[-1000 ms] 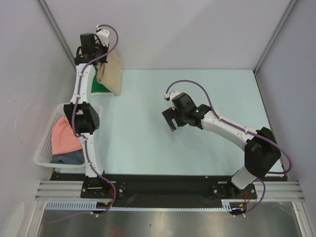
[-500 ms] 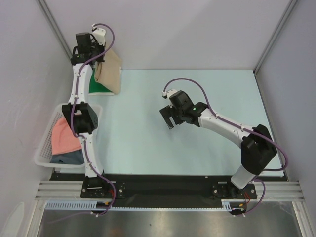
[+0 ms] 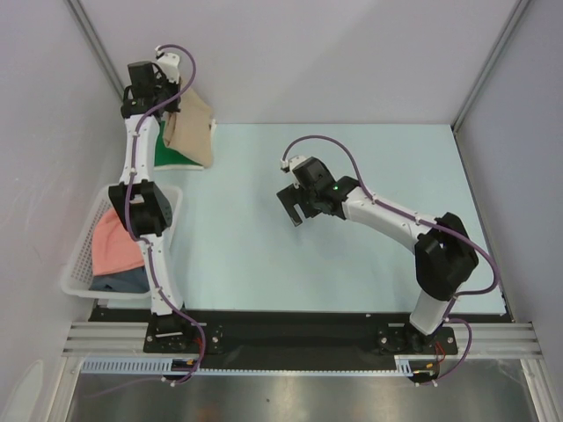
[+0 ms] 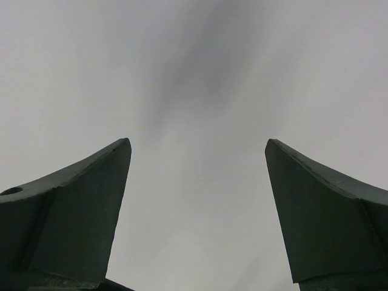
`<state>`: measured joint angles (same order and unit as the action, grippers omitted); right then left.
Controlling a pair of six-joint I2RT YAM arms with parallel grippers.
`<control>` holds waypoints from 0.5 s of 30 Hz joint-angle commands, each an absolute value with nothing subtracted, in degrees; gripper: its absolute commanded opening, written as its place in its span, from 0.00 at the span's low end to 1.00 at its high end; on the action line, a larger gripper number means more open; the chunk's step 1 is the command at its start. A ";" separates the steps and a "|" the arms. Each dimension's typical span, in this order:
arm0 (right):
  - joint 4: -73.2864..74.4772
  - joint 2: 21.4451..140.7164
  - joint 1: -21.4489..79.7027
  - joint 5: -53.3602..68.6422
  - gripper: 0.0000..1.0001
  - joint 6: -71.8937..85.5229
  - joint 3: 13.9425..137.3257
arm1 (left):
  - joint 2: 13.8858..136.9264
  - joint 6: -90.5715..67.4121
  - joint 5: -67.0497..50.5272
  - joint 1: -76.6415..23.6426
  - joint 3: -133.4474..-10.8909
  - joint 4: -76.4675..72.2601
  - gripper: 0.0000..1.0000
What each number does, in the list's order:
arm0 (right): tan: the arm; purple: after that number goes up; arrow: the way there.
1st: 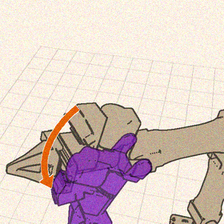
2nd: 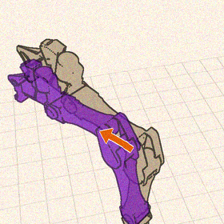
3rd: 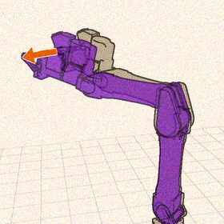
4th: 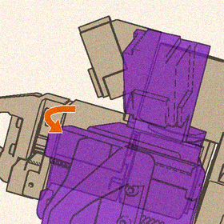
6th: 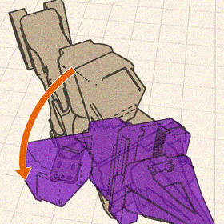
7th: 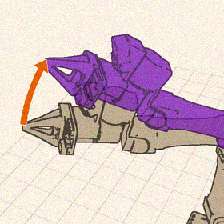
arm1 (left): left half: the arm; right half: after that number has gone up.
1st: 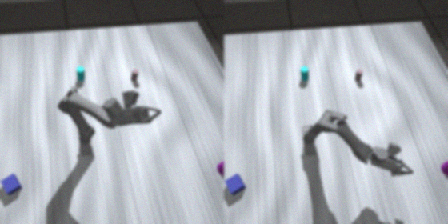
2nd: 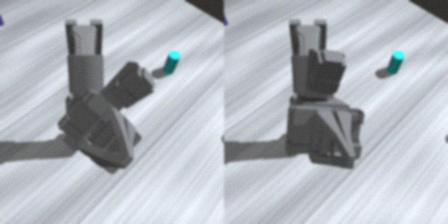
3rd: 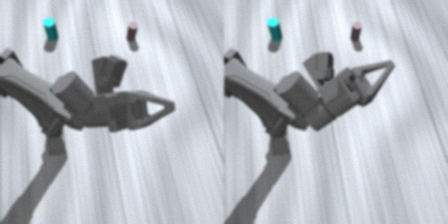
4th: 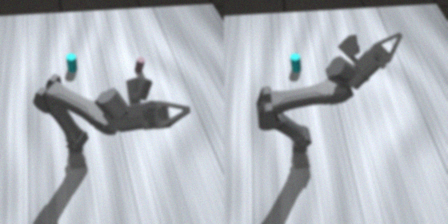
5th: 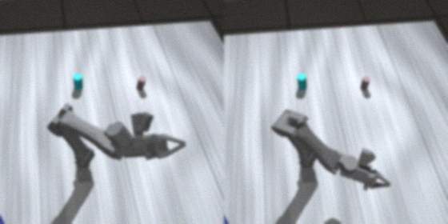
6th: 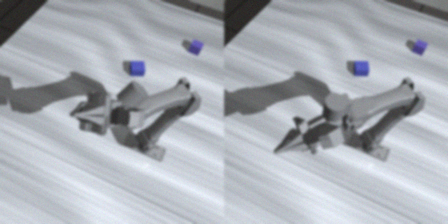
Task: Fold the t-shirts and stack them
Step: Neatly place the folded tshirt to the corner
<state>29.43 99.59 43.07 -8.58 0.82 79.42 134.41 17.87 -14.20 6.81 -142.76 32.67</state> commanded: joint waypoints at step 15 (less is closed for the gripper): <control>28.92 100.99 44.03 -8.97 0.97 0.96 81.13 | 131.30 18.90 -3.87 5.18 -131.73 14.06 0.00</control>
<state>29.56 101.06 43.72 -8.54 0.82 80.05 134.04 17.15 -6.70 5.72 -132.00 21.76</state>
